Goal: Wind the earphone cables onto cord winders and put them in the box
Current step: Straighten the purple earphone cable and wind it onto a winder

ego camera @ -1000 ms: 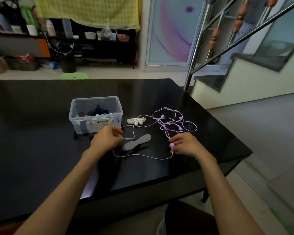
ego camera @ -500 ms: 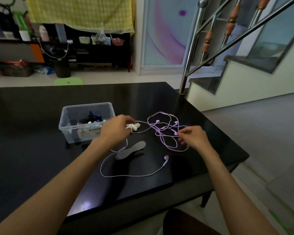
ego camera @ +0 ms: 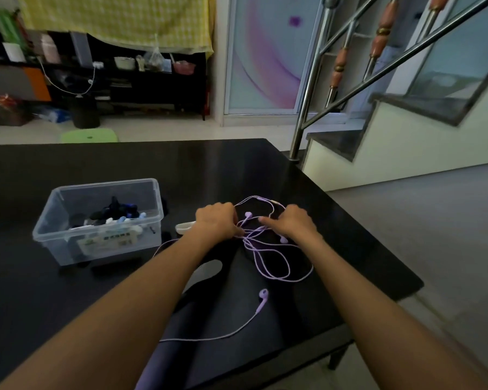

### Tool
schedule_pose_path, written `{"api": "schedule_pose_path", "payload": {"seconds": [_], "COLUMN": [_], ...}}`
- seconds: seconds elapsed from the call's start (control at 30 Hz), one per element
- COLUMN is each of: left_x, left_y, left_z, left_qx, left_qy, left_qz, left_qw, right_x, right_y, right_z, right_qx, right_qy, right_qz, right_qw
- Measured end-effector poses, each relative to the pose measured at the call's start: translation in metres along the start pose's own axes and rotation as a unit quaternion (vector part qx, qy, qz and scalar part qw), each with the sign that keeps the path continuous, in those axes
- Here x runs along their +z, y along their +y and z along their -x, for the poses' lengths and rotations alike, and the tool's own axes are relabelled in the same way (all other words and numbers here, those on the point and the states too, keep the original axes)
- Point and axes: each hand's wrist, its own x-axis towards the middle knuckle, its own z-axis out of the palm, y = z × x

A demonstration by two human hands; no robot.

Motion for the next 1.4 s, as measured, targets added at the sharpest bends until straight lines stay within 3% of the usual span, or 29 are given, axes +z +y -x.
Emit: {"api": "schedule_pose_path", "payload": {"seconds": [0.2,0.3,0.37,0.57,0.63,0.73,0.8,0.93,1.13,1.27,1.3,1.4], "left_x": [0.0,-0.006,-0.009,-0.042,-0.047,-0.028,-0.004,0.028,-0.006,-0.048,-0.058,-0.083], "left_y": [0.008,0.007,0.001,-0.008,-0.003,0.008,0.012,0.017,0.009,-0.001,-0.001,0.008], "left_z": [0.004,0.01,0.014,0.058,0.085,0.118,0.131,0.143,0.148,0.141,0.136,0.126], "left_qx": [-0.022,-0.005,0.004,0.078,0.136,0.168,0.156,0.117,0.057,0.032,0.034,0.066], "left_qy": [0.041,0.046,0.066,0.187,0.133,-0.063,-0.126,-0.061,0.007,0.158,0.148,0.024], "left_qz": [-0.031,-0.087,-0.107,0.035,0.098,0.015,-0.029,0.056,-0.008,0.157,0.214,0.326], "left_qw": [0.998,0.995,0.992,0.979,0.977,0.984,0.979,0.99,0.998,0.974,0.965,0.943], "right_x": [0.007,-0.012,-0.027,-0.07,-0.075,-0.074,-0.075,-0.093,-0.132,-0.14,-0.14,-0.137], "right_y": [0.015,0.022,0.024,0.009,0.004,0.005,0.008,0.012,0.004,-0.013,-0.018,-0.031], "right_z": [0.008,0.022,0.03,0.065,0.076,0.092,0.1,0.115,0.129,0.132,0.132,0.134], "right_qx": [-0.019,-0.024,-0.037,-0.052,-0.053,-0.049,-0.048,-0.067,-0.152,-0.199,-0.21,-0.23], "right_qy": [-0.018,0.02,0.053,0.011,-0.015,-0.036,-0.012,-0.006,-0.047,-0.075,-0.083,-0.091], "right_qz": [-0.081,-0.183,-0.168,-0.314,-0.308,-0.255,-0.271,-0.338,-0.297,-0.222,-0.205,-0.192], "right_qw": [0.996,0.983,0.984,0.948,0.95,0.965,0.961,0.939,0.942,0.951,0.952,0.95]}}
